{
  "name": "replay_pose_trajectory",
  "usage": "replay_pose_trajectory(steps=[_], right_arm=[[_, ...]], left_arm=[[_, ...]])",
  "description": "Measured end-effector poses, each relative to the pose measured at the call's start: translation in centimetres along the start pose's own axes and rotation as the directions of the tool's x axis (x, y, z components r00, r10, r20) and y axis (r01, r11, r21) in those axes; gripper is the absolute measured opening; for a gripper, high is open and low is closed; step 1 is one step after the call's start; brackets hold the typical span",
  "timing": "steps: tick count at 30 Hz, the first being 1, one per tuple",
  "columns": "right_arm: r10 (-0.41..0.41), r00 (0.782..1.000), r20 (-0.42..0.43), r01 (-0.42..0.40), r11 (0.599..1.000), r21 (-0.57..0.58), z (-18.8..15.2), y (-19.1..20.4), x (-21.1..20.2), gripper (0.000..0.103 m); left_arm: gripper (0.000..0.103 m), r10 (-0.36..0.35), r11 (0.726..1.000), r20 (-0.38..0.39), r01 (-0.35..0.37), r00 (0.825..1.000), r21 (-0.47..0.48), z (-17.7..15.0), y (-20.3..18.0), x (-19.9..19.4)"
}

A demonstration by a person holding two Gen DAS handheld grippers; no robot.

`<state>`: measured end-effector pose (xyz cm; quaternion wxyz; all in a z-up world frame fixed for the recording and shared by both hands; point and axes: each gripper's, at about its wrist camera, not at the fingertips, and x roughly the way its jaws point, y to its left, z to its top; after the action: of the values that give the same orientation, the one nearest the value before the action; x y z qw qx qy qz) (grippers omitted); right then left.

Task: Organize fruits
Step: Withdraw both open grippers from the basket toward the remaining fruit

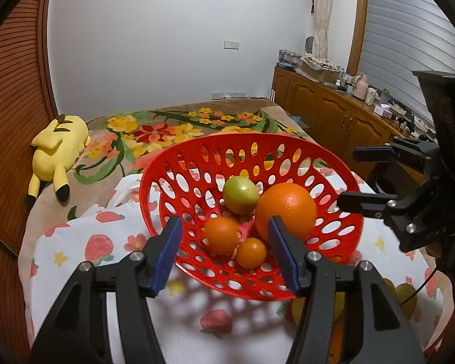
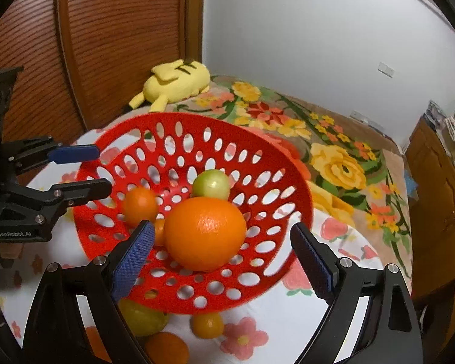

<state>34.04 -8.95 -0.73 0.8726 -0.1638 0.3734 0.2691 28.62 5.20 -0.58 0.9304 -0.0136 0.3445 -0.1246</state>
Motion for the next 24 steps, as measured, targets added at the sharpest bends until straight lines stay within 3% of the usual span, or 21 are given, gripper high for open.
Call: replay_pose_trajectory(steps=[10, 16, 24], right_arm=[[-0.016, 0.984, 0.178, 0.0, 0.996, 0.089, -2.3, 0.3, -7.9, 0.093], [-0.066, 0.97, 0.235, 0.044, 0.994, 0.099, -4.5, 1.6, -12.3, 0.093], [-0.127, 0.961, 0.246, 0.101, 0.988, 0.117, -9.3, 3.0, -15.1, 0.093]], left_arm=[[0.067, 0.001, 1.0, 0.067, -0.001, 0.998, 0.0, -1.3, -1.6, -5.1], [0.07, -0.007, 1.0, 0.109, 0.004, 0.994, 0.026, -2.4, -3.7, -8.3], [0.07, -0.048, 0.998, 0.123, 0.044, 0.991, 0.038, -4.6, -6.3, -10.8]])
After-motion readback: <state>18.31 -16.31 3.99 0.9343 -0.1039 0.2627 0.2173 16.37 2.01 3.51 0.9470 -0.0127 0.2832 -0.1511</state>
